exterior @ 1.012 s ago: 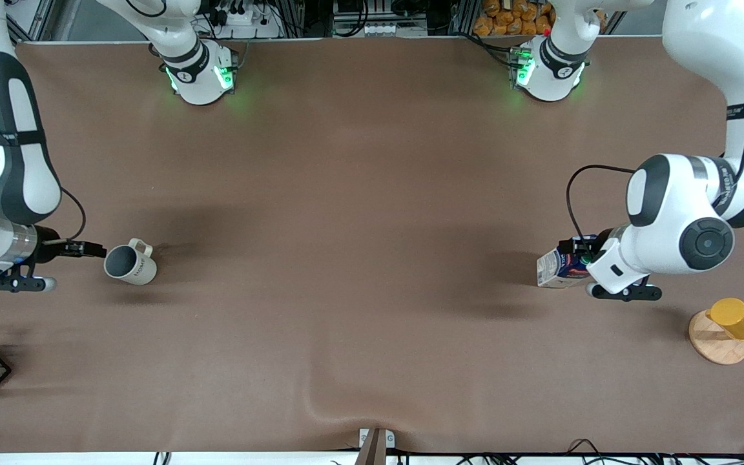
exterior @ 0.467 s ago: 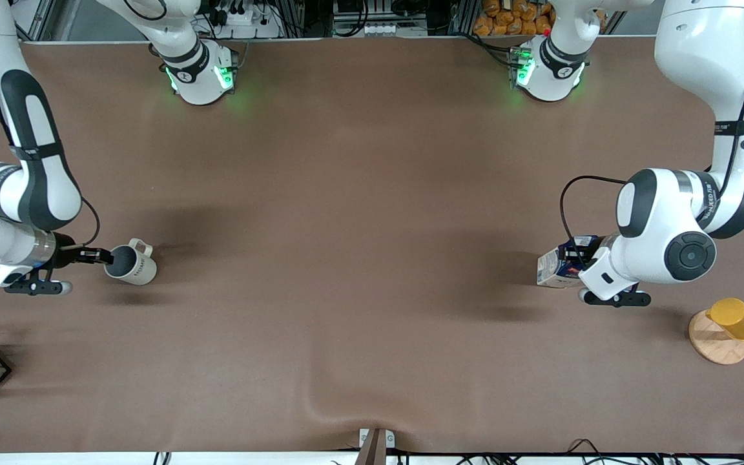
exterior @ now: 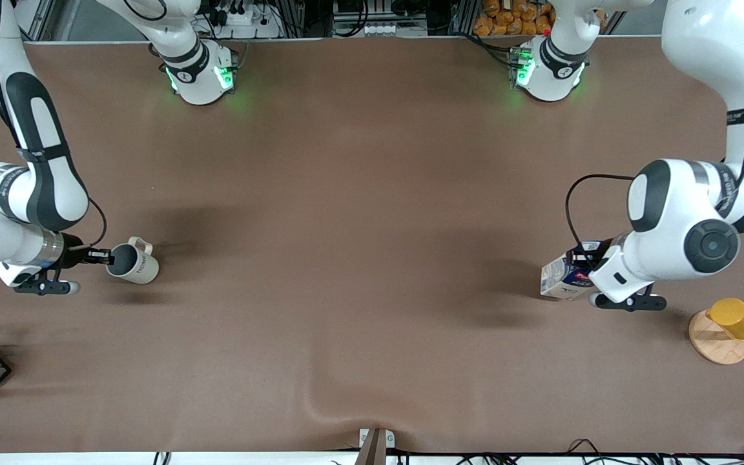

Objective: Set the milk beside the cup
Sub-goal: 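Grasp the milk carton with the left gripper while the right gripper grasps the mug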

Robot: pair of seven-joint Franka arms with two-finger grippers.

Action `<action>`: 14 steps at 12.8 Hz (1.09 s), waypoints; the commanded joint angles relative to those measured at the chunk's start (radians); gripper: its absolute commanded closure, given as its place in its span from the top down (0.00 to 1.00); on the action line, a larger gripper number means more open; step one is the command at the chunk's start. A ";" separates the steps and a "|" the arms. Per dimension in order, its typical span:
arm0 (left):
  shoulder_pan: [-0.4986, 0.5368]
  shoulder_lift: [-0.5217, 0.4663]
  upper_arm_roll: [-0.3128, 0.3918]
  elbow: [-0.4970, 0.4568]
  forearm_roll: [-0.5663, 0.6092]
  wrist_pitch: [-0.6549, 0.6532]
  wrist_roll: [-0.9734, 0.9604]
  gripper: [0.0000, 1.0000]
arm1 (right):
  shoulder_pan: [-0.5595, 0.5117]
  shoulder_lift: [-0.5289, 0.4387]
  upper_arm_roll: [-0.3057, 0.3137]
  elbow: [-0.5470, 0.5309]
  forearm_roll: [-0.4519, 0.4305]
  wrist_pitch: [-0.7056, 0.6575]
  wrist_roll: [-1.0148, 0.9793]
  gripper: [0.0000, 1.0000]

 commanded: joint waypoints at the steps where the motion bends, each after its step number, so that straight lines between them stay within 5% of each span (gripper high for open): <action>1: -0.007 -0.035 -0.003 0.001 -0.010 -0.007 -0.062 0.00 | 0.030 -0.037 0.007 0.048 0.038 -0.133 0.073 0.00; 6: -0.017 -0.039 -0.057 0.023 -0.015 -0.012 -0.177 0.00 | 0.209 -0.057 0.011 0.232 0.113 -0.421 0.476 0.00; 14: -0.020 -0.033 -0.083 0.041 -0.015 -0.012 -0.247 0.00 | 0.533 0.047 0.011 0.424 0.274 -0.401 1.168 0.00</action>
